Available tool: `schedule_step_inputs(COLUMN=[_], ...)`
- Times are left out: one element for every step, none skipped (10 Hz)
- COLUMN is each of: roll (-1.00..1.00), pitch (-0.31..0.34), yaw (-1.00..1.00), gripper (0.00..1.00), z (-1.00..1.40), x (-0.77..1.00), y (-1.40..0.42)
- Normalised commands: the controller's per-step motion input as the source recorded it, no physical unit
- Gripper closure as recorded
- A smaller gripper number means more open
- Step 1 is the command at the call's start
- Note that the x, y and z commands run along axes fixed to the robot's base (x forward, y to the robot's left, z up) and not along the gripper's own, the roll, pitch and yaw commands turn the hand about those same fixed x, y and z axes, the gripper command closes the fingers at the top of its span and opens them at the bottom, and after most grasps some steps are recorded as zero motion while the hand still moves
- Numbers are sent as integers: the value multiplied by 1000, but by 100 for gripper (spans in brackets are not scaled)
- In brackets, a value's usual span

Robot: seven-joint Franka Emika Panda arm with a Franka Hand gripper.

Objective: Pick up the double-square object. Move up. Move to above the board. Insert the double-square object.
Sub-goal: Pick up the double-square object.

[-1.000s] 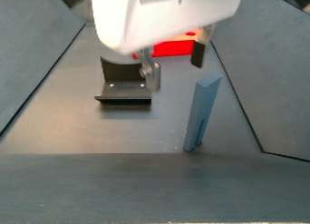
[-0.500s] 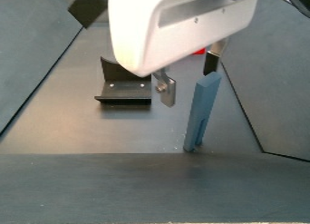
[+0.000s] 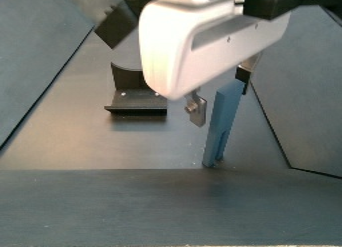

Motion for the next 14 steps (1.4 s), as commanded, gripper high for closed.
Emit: schedule_step_inputs(roll=[0, 0, -10, 0, 0, -10, -19, 0, 0, 0, 0, 0, 0, 0], pitch=[0, 0, 0, 0, 0, 0, 0, 0, 0, 0, 0, 0, 0, 0], yaw=[0, 0, 0, 0, 0, 0, -3, 0, 0, 0, 0, 0, 0, 0], gripper=[0, 0, 0, 0, 0, 0, 0, 0, 100, 100, 100, 100, 100, 100], z=[-180, -131, -63, -111, -23, -14, 0, 0, 0, 0, 0, 0, 0, 0], x=[-46, 0, 0, -3, 0, -17, -3, 0, 0, 0, 0, 0, 0, 0], y=[109, 109, 60, 169, 154, 200, 0, 0, 0, 0, 0, 0, 0, 0])
